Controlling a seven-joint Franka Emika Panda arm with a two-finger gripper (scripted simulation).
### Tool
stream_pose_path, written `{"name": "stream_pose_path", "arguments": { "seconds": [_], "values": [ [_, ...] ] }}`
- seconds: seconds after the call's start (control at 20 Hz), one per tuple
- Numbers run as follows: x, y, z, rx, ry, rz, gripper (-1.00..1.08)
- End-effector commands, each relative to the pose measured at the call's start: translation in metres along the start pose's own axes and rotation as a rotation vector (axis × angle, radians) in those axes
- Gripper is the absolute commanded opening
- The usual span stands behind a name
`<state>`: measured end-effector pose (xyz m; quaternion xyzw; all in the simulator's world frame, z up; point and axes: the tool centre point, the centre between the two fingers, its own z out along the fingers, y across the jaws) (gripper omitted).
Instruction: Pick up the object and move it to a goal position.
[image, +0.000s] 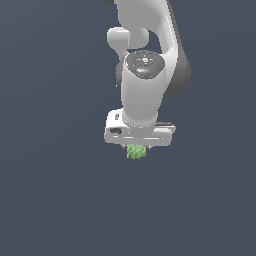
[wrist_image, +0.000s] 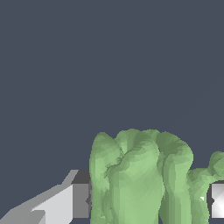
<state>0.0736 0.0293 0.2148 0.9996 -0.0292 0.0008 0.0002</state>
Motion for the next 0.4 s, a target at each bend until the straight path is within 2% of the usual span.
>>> {"name": "stream_pose_path", "arguments": {
  "seconds": [0.0, 0.35],
  "values": [
    [0.001, -0.008, -0.012, -0.001, -0.002, 0.001, -1.00],
    [0.003, -0.017, -0.025, 0.000, -0.002, 0.001, -1.00]
  ]
}}
